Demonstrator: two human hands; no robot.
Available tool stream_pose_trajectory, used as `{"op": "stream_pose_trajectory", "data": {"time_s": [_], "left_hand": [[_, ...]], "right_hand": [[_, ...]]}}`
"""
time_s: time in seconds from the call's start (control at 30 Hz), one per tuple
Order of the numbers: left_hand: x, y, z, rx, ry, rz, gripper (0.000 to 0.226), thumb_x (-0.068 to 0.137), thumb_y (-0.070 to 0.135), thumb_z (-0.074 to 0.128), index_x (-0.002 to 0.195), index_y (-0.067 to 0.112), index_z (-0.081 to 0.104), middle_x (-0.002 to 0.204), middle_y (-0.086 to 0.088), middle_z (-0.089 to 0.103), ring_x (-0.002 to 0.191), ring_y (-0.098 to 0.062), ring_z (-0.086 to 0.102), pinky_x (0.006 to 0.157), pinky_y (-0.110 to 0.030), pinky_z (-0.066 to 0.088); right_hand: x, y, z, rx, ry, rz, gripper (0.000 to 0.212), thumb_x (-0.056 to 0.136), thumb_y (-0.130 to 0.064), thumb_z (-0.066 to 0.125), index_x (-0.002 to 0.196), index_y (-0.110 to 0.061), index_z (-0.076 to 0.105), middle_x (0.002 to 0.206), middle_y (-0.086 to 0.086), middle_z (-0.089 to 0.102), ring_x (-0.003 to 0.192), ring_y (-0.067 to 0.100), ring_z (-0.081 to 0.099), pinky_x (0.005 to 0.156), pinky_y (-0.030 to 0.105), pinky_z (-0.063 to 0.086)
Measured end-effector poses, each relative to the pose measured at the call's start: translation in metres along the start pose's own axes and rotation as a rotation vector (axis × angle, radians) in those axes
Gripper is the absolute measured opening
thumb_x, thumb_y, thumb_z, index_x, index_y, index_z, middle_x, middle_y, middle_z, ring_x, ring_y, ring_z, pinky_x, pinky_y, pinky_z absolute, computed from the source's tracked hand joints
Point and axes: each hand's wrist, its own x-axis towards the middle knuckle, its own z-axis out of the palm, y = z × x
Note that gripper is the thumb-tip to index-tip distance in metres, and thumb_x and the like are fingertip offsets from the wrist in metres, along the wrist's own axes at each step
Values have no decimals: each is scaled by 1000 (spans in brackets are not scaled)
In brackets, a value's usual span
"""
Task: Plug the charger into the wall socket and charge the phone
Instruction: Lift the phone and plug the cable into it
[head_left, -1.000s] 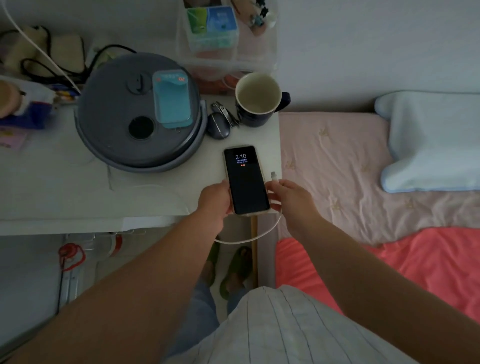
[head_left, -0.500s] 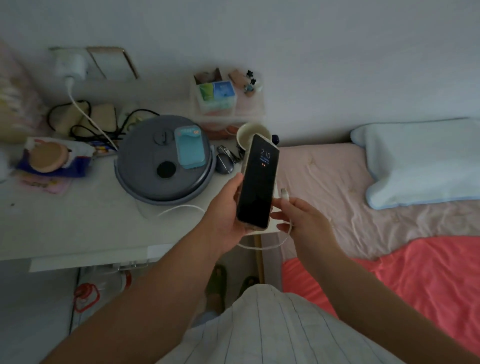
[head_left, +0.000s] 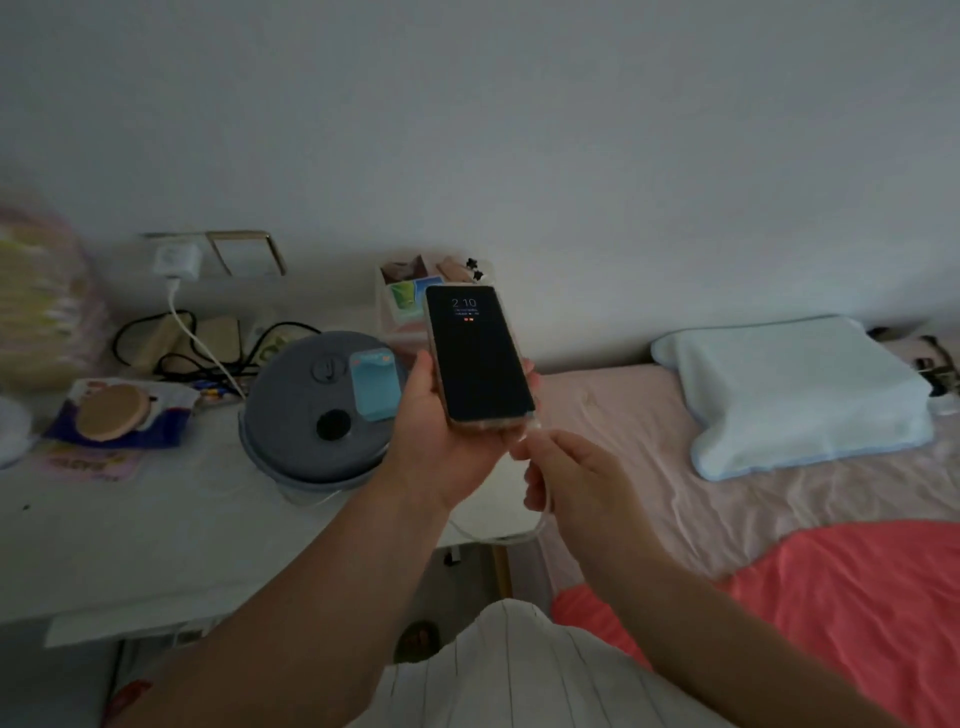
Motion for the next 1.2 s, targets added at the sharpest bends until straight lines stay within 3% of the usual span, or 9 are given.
{"op": "stream_pose_trajectory", "data": {"time_s": [0.1, 0.27, 0.43, 0.63, 0.8, 0.9, 1.07, 1.2], "left_hand": [[3, -3, 8, -43, 27, 33, 60, 89, 56, 27, 116, 15, 61, 107, -18, 62, 95, -29, 59, 80, -40, 49], [2, -7, 5, -53, 80, 57, 60, 88, 57, 32, 126, 16, 54, 119, -21, 60, 107, -32, 57, 78, -41, 53], [1, -9, -1, -98, 108, 75, 56, 89, 57, 33, 114, 16, 60, 87, -17, 75, 99, -31, 64, 81, -43, 55], [-2, -8, -4, -47, 141, 108, 54, 90, 56, 32, 124, 20, 53, 108, -17, 66, 98, -29, 65, 79, -40, 56], [2, -13, -10, -55, 137, 84, 56, 88, 57, 35, 124, 19, 55, 97, -17, 72, 90, -29, 69, 80, -41, 55], [2, -17, -11, 23, 149, 111, 56, 88, 58, 34, 123, 19, 54, 103, -16, 68, 94, -28, 66, 80, -41, 55], [0, -23, -7, 136, 148, 155, 52, 89, 56, 33, 106, 17, 62, 94, -14, 66, 86, -24, 65, 86, -40, 52], [-1, -23, 0, 144, 120, 152, 58, 90, 55, 27, 100, 13, 65, 91, -14, 63, 82, -24, 59, 78, -35, 46]], "right_hand": [[-4, -4, 7, 26, -65, 66, 29, 92, -24, 45, 69, -15, 60, 63, 0, 50, 62, 10, 47, 65, 22, 43], [0, -11, 13, 101, -109, 135, 27, 93, -19, 45, 69, -8, 55, 61, 2, 48, 56, 10, 45, 59, 20, 41], [3, -8, 14, 127, -121, 151, 28, 92, -18, 47, 70, -7, 59, 59, 2, 50, 55, 11, 46, 58, 21, 42], [5, -4, 14, 69, -103, 168, 30, 91, -18, 49, 63, -11, 57, 59, 2, 50, 57, 12, 47, 59, 21, 43], [12, 2, 15, 93, -89, 216, 30, 91, -19, 48, 64, -10, 57, 60, 2, 51, 57, 11, 48, 60, 22, 43], [14, 5, 13, 144, -86, 271, 31, 91, -17, 49, 62, -9, 57, 58, 2, 50, 56, 12, 48, 61, 23, 43], [17, 11, 9, 294, -99, 341, 33, 90, -15, 49, 60, -6, 60, 51, 1, 50, 54, 14, 48, 60, 25, 44], [20, 15, 5, 312, -107, 310, 32, 91, -14, 49, 62, -6, 62, 46, -2, 51, 54, 14, 49, 60, 25, 44]]}}
